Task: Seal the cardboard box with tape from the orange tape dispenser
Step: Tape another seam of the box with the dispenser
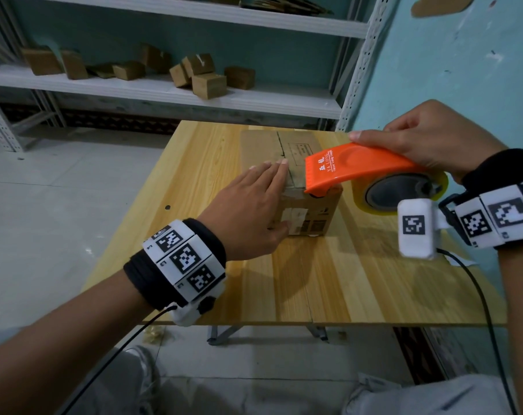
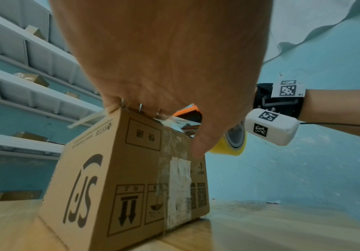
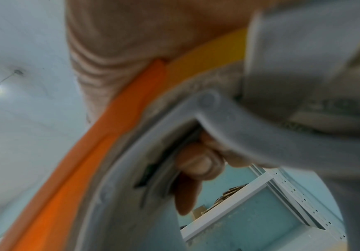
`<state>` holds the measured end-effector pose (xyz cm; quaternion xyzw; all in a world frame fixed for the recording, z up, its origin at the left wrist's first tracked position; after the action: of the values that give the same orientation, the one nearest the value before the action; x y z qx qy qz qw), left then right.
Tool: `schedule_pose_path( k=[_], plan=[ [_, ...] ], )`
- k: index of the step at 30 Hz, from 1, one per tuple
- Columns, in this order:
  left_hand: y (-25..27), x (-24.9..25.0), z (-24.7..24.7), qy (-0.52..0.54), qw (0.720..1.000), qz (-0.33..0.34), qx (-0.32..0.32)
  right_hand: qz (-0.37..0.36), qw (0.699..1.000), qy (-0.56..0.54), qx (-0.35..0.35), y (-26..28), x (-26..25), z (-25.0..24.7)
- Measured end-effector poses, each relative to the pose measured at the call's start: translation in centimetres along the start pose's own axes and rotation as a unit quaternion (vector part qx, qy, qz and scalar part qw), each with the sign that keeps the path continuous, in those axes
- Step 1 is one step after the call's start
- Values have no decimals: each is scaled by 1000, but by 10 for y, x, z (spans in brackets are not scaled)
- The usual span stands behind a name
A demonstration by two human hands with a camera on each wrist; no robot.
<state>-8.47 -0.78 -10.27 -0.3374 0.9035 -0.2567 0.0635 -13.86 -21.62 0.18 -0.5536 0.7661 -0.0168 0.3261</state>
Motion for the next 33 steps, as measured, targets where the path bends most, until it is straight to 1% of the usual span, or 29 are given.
schedule_pose_path(
  k=[4,7,9,11,12,14,16,19,21,28,33],
  plan=[
    [0,0,-1,17,1000,-10,8,0,1000,0,1,1,2,0],
    [-3,-4,-6,66,997,-45,7,0,1000,1,3,1,2,0],
    [-6,-10,-10,96,993,-61,-7,-1,1000,-1,5,2,4,0],
    [-9,-19,-14,130,988,-72,-35,-4,1000,-4,8,2,4,-1],
    [-10,-24,-16,161,982,-85,-49,-6,1000,-4,8,2,4,-1],
    [-11,-34,-19,244,960,-125,-59,-8,1000,-6,10,2,4,-1],
    [-13,-44,-19,300,941,-151,-40,-8,1000,-9,13,1,4,-1],
    [-16,-53,-15,338,923,-186,5,-7,1000,-11,16,-1,5,0],
    [-18,-51,-13,313,931,-189,10,-9,1000,-14,17,-1,5,0],
    [-28,-42,-6,204,971,-121,-29,-13,1000,-19,21,-2,5,2],
    [-26,-47,-10,203,971,-125,-8,-11,999,-36,20,3,6,2]
  ],
)
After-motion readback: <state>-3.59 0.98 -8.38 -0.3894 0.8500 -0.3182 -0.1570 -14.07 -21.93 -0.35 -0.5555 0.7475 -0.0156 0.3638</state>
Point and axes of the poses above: each hand's wrist, its own y-axis away from the middle knuckle, its own z-axis out of the palm, x = y × z, the point moved 2 cm from there along -y, towards the middle knuckle, and after that the axes turned 15 degrees about x, right-handed, at the moved point
